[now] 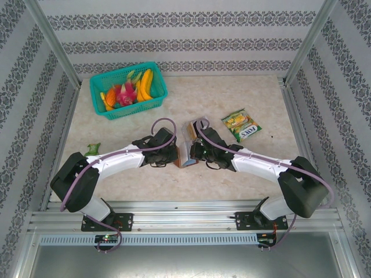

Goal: Put the credit cards into the card holder

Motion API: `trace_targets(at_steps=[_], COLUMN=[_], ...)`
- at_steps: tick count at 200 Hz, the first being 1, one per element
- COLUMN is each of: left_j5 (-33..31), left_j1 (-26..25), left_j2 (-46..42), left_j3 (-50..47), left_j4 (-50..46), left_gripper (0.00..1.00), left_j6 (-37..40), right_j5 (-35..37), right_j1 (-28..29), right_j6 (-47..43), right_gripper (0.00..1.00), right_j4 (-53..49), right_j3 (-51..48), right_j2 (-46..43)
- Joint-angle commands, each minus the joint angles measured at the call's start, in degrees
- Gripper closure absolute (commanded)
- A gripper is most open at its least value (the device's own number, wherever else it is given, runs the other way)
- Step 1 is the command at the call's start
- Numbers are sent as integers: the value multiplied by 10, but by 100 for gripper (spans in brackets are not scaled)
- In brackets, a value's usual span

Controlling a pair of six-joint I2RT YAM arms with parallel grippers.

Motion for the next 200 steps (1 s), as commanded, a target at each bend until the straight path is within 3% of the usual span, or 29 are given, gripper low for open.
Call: trace_targets(at_steps=[1,32,60,89,105,116,146,172,200], left_j5=[37,85,92,70,39,14,-19,23,72], left_j1=[18,52,64,66,66,66,66,66,66], left_j2=[1,-11,-20,-42,-61,-79,-124,-110,-37], left_j3=[-24,-73,-89,-101,-105,-108,-105,-92,-62], left_j4=[46,123,127,109,79,57,34,76,108], left_gripper=[100,98,95,79,75,63,63,70,75], left_j6=[-20,-42,-41,-39,-39,-39,-22,-4,1], right_j5=[-40,-61,-62,-54,-51,-45,-46,-43,-39], right_j1=[5,8,10,11,11,11,10,9,8], right_j6=[-13,-2,-2,7,9,11,11,13,14], right_gripper=[100,100,100,100,100,100,100,100,100], right_j4=[38,68,57,46,41,36,30,29,24], right_j3=[5,6,22,25,25,25,28,27,30], right_j2=[15,48,80,105,110,111,111,105,101])
